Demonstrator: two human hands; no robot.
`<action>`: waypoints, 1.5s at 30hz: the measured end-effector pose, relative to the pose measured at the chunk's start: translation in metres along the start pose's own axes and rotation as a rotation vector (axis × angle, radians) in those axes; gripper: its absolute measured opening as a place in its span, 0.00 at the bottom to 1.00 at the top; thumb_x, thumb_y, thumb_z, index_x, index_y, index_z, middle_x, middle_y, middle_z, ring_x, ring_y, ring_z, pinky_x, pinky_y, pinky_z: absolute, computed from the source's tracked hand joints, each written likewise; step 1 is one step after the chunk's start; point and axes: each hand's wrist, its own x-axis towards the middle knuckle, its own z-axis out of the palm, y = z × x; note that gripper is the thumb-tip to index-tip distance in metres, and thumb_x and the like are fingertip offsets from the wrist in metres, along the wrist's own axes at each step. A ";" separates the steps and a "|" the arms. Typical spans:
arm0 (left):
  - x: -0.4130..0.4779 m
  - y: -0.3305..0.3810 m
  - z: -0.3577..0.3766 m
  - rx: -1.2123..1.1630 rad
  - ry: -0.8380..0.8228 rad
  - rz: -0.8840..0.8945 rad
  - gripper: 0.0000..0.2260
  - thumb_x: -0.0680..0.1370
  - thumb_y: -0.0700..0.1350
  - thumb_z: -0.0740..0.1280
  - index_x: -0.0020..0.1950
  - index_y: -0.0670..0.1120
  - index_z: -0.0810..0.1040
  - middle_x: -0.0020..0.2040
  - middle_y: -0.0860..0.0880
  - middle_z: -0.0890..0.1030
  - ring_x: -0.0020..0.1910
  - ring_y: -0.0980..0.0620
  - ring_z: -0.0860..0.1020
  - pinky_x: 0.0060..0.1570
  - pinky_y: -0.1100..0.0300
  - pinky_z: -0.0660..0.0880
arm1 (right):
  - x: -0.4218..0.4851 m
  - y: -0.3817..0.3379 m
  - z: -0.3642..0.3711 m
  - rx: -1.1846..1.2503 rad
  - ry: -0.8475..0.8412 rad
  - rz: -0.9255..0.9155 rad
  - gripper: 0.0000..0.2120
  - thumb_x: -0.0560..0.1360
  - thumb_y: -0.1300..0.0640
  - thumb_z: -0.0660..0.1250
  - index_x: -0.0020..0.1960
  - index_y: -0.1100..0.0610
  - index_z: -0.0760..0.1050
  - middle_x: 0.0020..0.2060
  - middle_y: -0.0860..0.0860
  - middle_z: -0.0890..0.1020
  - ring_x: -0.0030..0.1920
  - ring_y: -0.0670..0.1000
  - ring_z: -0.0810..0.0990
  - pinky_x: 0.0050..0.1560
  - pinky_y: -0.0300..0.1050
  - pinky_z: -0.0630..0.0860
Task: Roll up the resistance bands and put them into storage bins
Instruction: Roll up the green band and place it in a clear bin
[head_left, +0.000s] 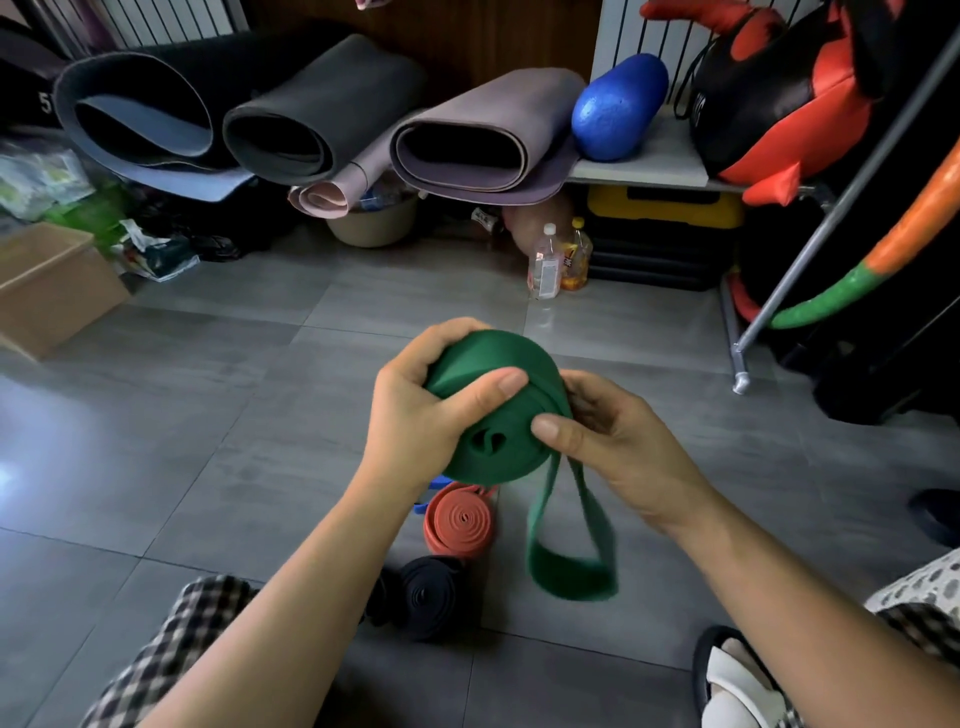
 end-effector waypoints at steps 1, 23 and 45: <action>0.001 0.000 0.002 -0.045 0.034 -0.025 0.12 0.59 0.53 0.73 0.41 0.58 0.81 0.40 0.58 0.82 0.42 0.58 0.80 0.42 0.62 0.78 | 0.001 0.000 0.000 0.065 -0.002 -0.009 0.18 0.66 0.56 0.73 0.54 0.56 0.76 0.47 0.49 0.84 0.50 0.47 0.81 0.48 0.37 0.77; 0.000 -0.011 0.002 -0.261 0.222 -0.656 0.22 0.71 0.57 0.68 0.54 0.42 0.74 0.48 0.43 0.81 0.41 0.50 0.81 0.37 0.59 0.79 | 0.027 0.022 0.020 0.141 0.182 0.146 0.15 0.66 0.52 0.67 0.46 0.61 0.80 0.41 0.56 0.85 0.40 0.51 0.83 0.42 0.42 0.80; -0.005 -0.012 0.014 -0.457 0.396 -0.621 0.17 0.73 0.54 0.67 0.47 0.39 0.80 0.41 0.41 0.83 0.38 0.45 0.82 0.41 0.48 0.81 | 0.016 0.022 0.024 0.065 0.224 0.155 0.26 0.67 0.40 0.65 0.55 0.59 0.76 0.49 0.53 0.84 0.51 0.50 0.82 0.53 0.44 0.78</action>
